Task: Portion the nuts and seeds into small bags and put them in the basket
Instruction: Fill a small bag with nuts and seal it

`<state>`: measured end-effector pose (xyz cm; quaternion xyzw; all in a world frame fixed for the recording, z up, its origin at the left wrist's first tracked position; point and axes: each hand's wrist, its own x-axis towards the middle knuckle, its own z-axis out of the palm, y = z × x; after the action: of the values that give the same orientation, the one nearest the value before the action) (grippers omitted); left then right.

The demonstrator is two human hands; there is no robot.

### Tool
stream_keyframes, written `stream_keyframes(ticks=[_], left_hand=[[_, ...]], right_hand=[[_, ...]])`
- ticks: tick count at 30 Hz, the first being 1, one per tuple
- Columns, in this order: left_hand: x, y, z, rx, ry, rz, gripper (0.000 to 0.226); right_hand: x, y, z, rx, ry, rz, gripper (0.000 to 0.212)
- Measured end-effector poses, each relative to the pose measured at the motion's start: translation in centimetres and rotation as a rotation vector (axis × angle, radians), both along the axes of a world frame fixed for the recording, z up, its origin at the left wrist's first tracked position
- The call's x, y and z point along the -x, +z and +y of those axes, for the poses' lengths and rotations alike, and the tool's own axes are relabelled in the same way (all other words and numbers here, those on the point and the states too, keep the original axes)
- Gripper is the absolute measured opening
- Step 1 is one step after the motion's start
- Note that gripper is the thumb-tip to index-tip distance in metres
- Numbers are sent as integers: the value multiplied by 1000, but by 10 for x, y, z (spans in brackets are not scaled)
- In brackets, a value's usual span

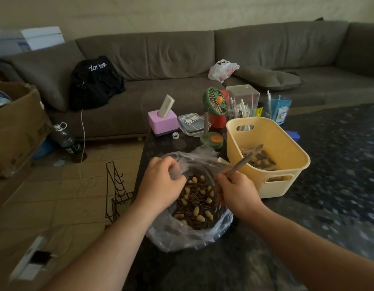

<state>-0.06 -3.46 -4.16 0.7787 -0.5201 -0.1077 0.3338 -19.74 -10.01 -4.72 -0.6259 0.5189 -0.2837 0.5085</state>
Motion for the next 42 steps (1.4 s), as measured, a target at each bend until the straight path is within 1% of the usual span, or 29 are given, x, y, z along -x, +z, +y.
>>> stream_keyframes(ticks=[1,2,3,5,7,9,11,13,17,20,22,25,27,29,30,31,33,34,35,36,39,41,42], left_hand=[[0,1,1,25,-43,-37,17],[0,1,0,34,-94,-29,20],[0,0,1,8,-149,28,24],[-1,-1,1,-93,-248,236,33],[-4,0,2,-193,-326,416,47],[-7,1,5,-292,-387,533,52],[-9,0,7,-358,-416,575,54],[-10,-2,8,-392,-413,520,54],[-7,1,7,-470,-360,307,46],[-5,-1,7,-392,-270,117,36],[-4,-4,8,-282,-211,5,38],[-3,-7,8,-140,-130,0,32],[-5,-5,7,-135,-137,2,29],[-6,-2,7,-199,-192,40,30],[-7,-1,6,-246,-230,92,33],[-8,0,6,-299,-272,166,38],[-8,3,8,-417,-340,329,55],[-7,4,9,-463,-355,370,63],[-6,3,9,-484,-361,374,65],[-5,2,9,-481,-357,355,63],[-2,-5,9,-401,-301,203,56],[-2,-10,8,-365,-286,140,58],[-3,-13,8,-361,-289,116,63]], right_hand=[[0,1,0,-16,-15,-15,22],[0,2,0,-34,-33,-36,22],[0,3,0,-44,-50,-55,22],[1,7,-1,-30,-69,-59,23],[3,10,-2,-7,-74,-49,24],[5,13,-4,2,-73,-57,25],[8,15,-5,26,-66,-33,24],[10,17,-5,48,-54,-2,21],[12,22,-5,80,-29,58,21],[14,28,-5,116,11,115,20],[15,31,-4,139,32,141,22],[15,34,-1,146,45,133,23],[16,33,0,139,41,126,22],[17,33,0,119,37,119,20],[17,32,-1,112,36,115,20],[17,32,-1,108,36,114,19],[18,34,-2,95,36,114,19],[18,34,-2,89,34,111,19],[18,35,-2,85,32,107,19],[18,36,-2,85,32,104,19],[19,39,-2,101,38,102,20],[20,41,-2,118,44,105,21],[20,42,-2,129,46,106,22]])
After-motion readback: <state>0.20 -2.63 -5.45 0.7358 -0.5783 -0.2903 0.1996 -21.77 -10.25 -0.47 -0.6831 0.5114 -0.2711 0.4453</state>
